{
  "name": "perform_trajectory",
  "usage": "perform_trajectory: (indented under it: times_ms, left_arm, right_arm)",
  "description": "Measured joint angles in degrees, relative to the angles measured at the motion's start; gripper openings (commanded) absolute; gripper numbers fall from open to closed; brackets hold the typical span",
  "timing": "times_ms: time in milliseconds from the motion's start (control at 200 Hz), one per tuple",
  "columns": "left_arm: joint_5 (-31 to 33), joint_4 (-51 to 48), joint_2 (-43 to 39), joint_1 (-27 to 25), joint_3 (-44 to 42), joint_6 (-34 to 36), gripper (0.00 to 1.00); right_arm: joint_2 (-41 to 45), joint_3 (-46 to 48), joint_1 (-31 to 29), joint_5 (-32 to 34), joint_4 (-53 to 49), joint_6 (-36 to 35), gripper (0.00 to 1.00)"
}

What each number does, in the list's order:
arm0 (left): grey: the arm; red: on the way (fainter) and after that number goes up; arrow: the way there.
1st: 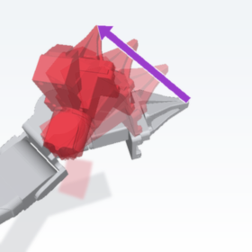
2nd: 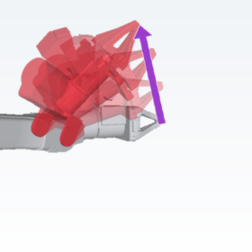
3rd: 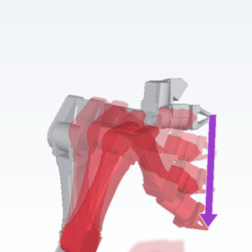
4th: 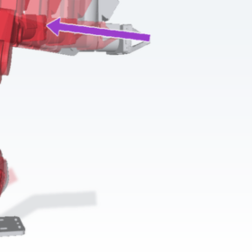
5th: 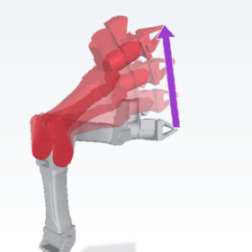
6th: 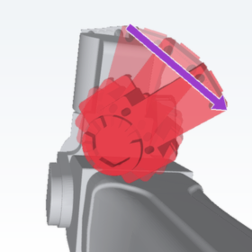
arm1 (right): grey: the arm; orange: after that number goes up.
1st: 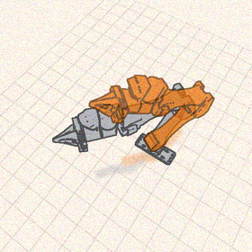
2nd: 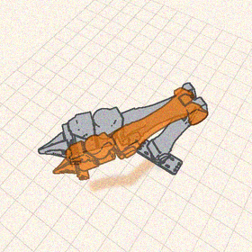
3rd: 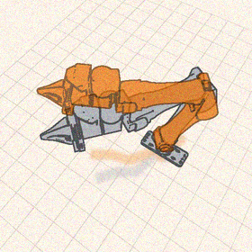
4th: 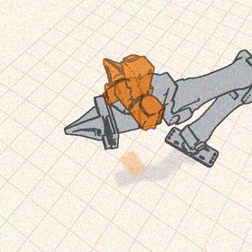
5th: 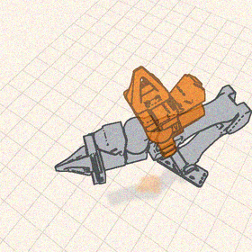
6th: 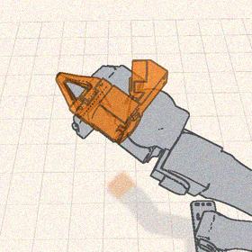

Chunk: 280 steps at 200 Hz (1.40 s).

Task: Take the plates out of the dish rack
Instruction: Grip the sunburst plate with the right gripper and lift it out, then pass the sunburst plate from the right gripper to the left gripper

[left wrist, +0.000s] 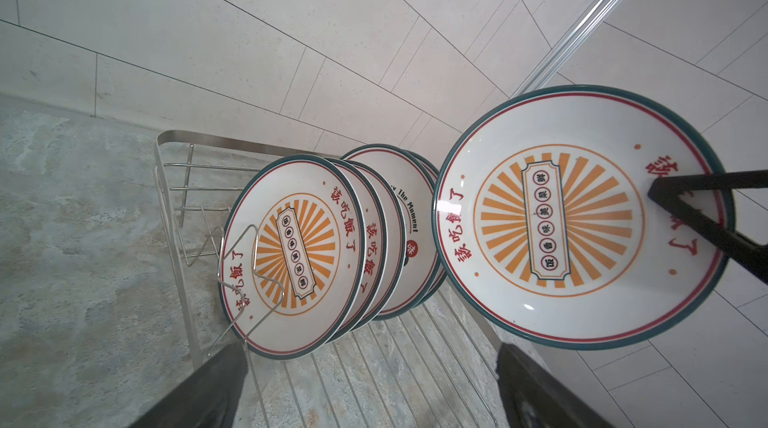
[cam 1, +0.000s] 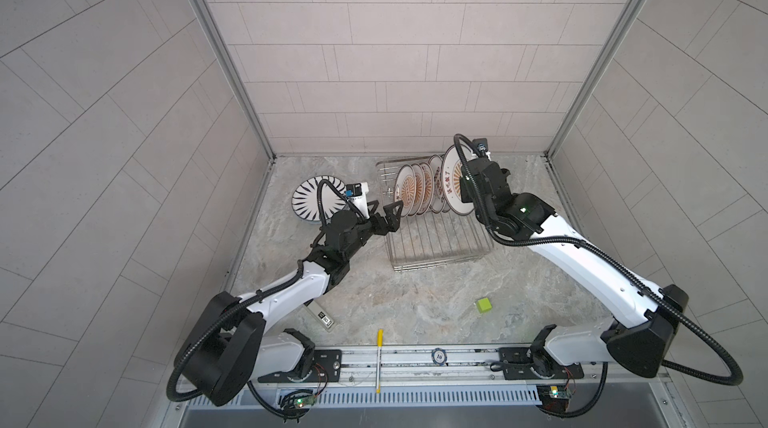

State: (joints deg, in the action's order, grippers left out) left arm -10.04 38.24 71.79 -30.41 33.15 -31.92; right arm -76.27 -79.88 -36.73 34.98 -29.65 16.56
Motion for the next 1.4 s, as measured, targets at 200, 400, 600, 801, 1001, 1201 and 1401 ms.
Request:
perform_trajectory:
  times_ms: [200, 400, 600, 801, 1001, 1201, 1401]
  left_arm:
    - [-3.06, -0.02, -3.17, 0.0, -0.04, 0.48, 1.0]
    - [-6.71, 0.94, -4.35, -0.15, -0.31, -0.22, 0.99]
    - [-9.75, 3.8, -2.69, -2.1, -0.48, -2.34, 0.96]
    - [-12.11, 7.34, 1.01, -3.15, -0.48, -5.16, 0.78]
    - [-12.76, 10.01, 2.99, -3.15, -0.79, -8.13, 0.45]
    - [-12.44, 11.47, 2.93, -3.13, -1.38, -9.2, 0.4]
    - [-11.04, 12.61, 2.64, -3.08, -2.08, -11.13, 0.25]
  right_arm:
    - [6.95, 6.08, 4.04, -12.07, 2.91, 1.25, 0.0]
    - [11.23, 11.17, 8.79, -26.43, 6.99, 3.69, 0.0]
    - [13.27, 15.63, 11.3, -39.23, 11.85, 6.51, 0.0]
    - [13.4, 18.08, 12.15, -47.08, 16.06, 8.66, 0.0]
    - [13.79, 19.39, 13.03, -51.1, 19.17, 9.57, 0.0]
    - [13.77, 20.39, 13.55, -54.38, 22.29, 10.36, 0.0]
    - [13.25, 21.7, 13.62, -57.75, 25.4, 11.43, 0.0]
